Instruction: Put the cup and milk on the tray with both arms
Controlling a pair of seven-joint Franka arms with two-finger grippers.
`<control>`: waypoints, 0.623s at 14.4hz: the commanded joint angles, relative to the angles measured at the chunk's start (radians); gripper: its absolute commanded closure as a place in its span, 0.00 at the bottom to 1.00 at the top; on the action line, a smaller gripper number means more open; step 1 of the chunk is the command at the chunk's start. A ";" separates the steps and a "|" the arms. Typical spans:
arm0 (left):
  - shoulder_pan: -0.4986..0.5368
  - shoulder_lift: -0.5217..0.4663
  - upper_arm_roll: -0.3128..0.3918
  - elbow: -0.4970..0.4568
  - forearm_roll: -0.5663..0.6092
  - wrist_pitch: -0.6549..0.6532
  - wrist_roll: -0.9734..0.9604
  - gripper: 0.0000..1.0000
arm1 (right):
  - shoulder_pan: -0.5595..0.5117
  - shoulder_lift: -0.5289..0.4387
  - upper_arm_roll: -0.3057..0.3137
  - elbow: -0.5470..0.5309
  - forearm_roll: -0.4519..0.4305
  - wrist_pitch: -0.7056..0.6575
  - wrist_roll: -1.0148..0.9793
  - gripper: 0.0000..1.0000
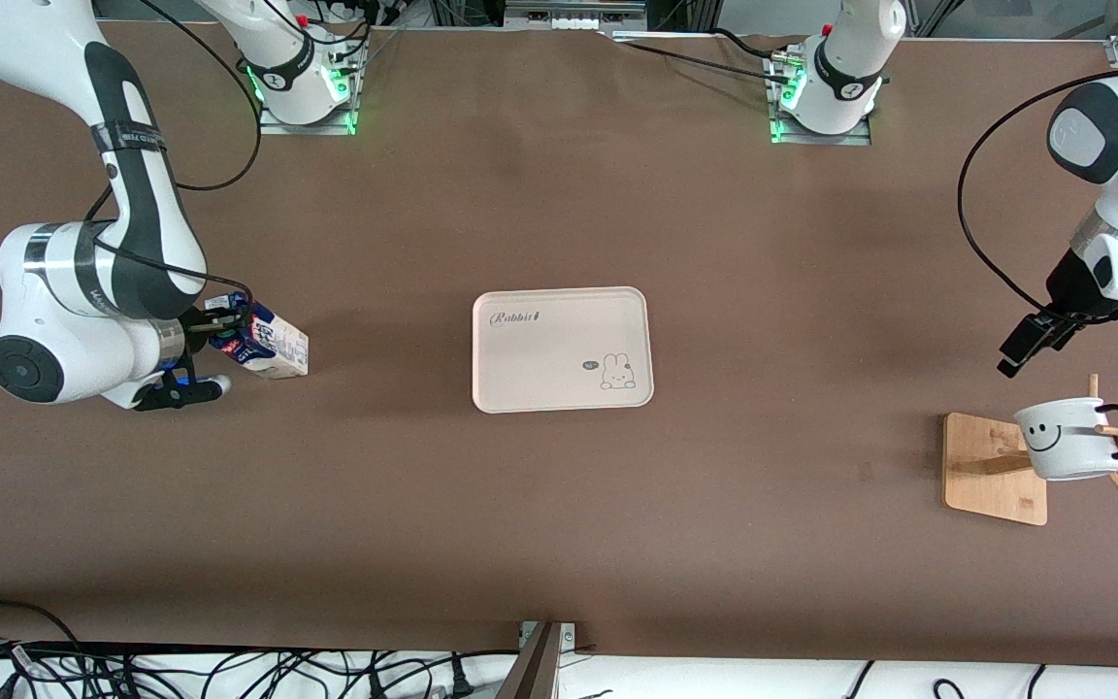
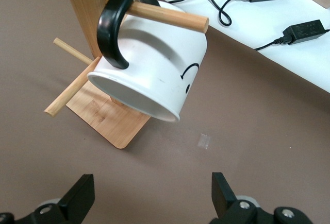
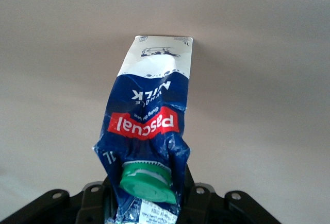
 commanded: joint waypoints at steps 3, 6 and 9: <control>0.006 -0.001 -0.006 -0.004 -0.021 0.016 0.001 0.00 | 0.002 -0.070 0.001 0.000 -0.004 -0.085 -0.009 0.53; 0.006 -0.001 -0.006 -0.004 -0.021 0.014 0.001 0.00 | 0.002 -0.119 -0.002 0.000 -0.004 -0.149 -0.009 0.53; 0.006 0.001 -0.006 -0.004 -0.021 0.016 0.001 0.00 | 0.004 -0.169 0.007 0.000 0.010 -0.203 -0.006 0.53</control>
